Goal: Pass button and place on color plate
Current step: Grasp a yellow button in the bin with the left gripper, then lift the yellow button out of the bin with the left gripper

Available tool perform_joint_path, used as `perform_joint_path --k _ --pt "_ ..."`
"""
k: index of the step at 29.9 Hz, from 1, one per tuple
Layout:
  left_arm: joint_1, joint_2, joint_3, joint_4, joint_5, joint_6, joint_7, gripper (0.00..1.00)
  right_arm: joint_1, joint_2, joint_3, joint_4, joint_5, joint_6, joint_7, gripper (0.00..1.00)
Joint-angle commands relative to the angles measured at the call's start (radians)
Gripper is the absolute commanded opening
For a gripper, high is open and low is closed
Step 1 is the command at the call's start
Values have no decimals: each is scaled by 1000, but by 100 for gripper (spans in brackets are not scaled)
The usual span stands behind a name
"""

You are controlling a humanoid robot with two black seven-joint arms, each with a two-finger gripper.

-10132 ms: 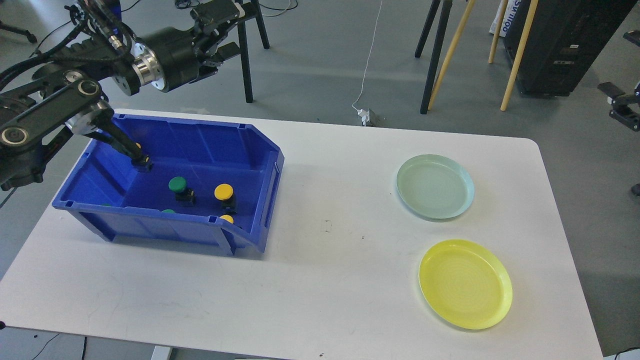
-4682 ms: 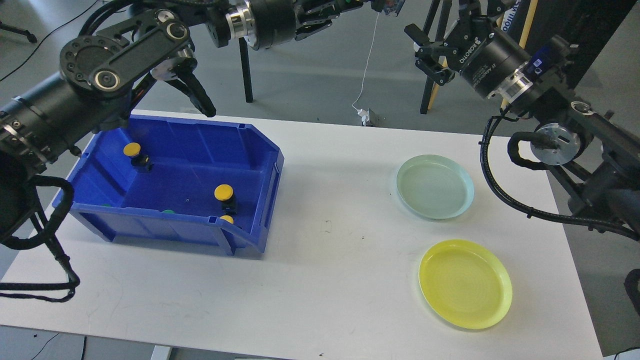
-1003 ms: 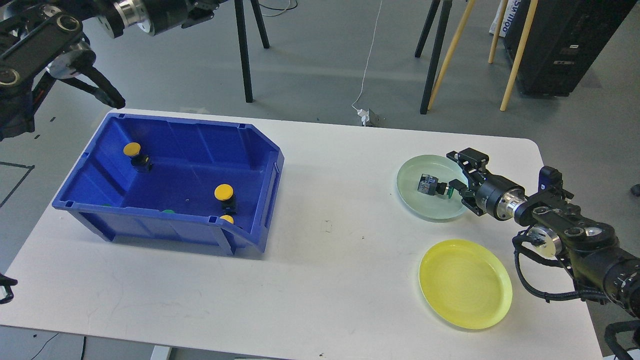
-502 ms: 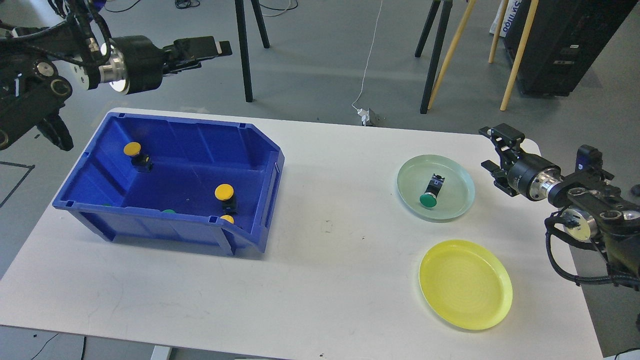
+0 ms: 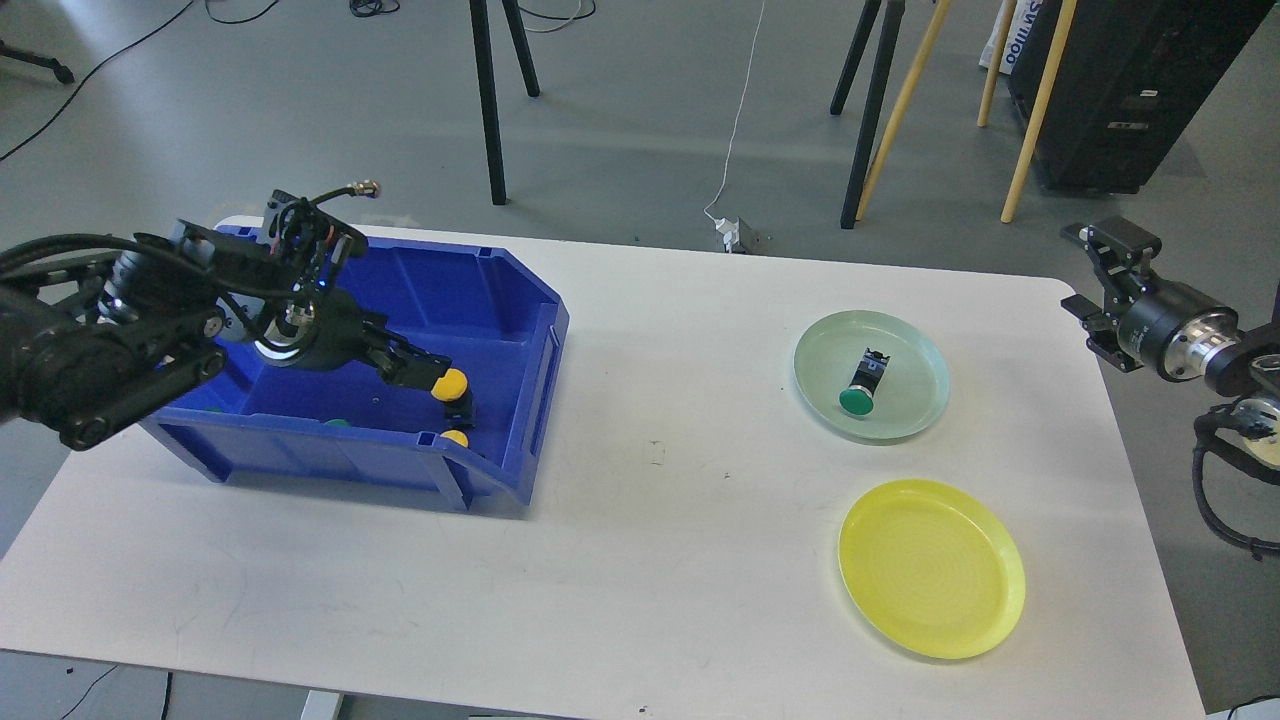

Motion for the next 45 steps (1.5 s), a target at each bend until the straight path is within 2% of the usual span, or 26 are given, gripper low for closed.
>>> perform_joint_path --k 1,5,20,30,32,35,38,41,45 --pt "24 -69 1 108 5 0 -3 99 -5 -23 0 0 0 13 2 91" --pt "25 -115 1 172 0 0 -23 99 -5 -28 0 -2 0 19 3 91" --pt "37 -158 0 174 -3 0 -26 98 -5 -16 -5 -5 0 15 2 91" --pt "40 -145 4 174 11 0 -28 83 -5 -16 -6 -6 -2 13 2 91" --pt "40 -145 4 175 11 0 -28 77 -5 -16 -8 -6 -2 13 2 91" --pt "41 -145 4 175 12 0 -29 57 -5 -14 -8 -6 -2 13 3 91" --pt "40 -145 4 175 15 0 -29 29 -5 -14 -10 -10 -2 13 3 91" --pt "40 -147 4 175 15 0 -28 10 -5 -14 -10 -11 -2 12 3 91" --pt "32 -142 -3 168 2 0 -34 8 -5 -14 -10 -11 -2 9 3 91"
